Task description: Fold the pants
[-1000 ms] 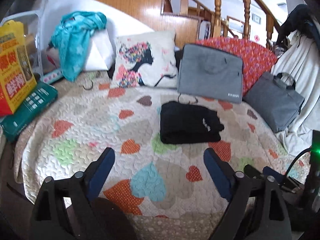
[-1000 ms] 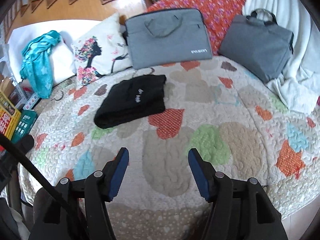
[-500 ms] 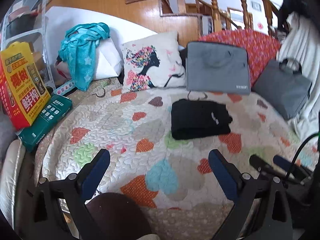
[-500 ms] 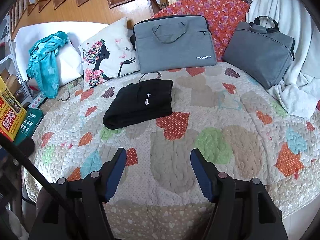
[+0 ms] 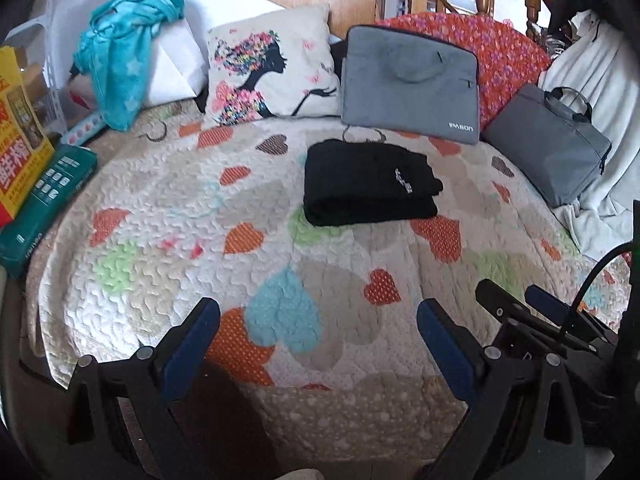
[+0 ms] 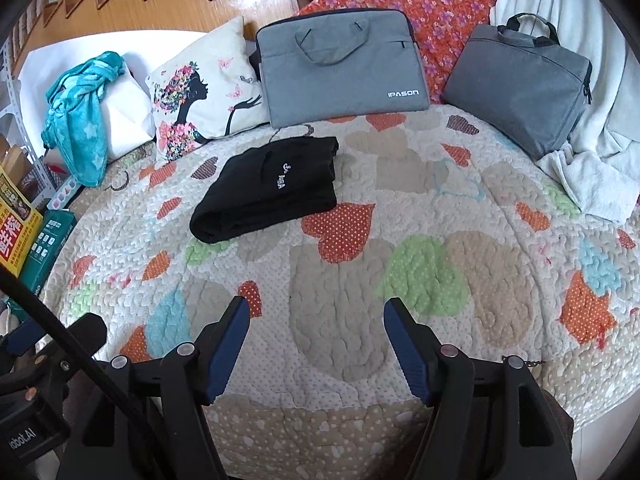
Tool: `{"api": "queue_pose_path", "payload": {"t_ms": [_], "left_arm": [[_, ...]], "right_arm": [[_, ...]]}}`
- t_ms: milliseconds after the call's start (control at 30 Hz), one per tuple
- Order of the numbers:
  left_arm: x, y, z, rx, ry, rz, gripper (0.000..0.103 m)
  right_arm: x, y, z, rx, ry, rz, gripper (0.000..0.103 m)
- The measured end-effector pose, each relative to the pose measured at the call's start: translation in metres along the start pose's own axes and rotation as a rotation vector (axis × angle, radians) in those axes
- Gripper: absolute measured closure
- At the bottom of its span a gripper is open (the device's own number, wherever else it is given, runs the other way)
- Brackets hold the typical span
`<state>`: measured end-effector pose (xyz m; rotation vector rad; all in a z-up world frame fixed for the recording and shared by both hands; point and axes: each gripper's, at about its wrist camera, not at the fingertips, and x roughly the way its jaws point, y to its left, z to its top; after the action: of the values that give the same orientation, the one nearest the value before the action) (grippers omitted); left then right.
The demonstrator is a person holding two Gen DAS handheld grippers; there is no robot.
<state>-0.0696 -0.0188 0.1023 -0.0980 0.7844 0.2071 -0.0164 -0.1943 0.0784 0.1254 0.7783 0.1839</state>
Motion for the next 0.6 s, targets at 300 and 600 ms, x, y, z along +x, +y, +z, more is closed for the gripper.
{"api": "queue_pose_path", "payload": {"t_ms": [300,600], "left_arm": [[0.023,0.001,0.000,0.005,0.056,-0.020,0.005],[0.046,0.003,-0.003,-0.013,0.133,-0.030,0.005]], "right_arm": [[0.016,-0.002,-0.002,0.006,0.034,-0.005,0.028],[0.033,-0.002,-0.003,-0.006,0.069,0.002,0.028]]}}
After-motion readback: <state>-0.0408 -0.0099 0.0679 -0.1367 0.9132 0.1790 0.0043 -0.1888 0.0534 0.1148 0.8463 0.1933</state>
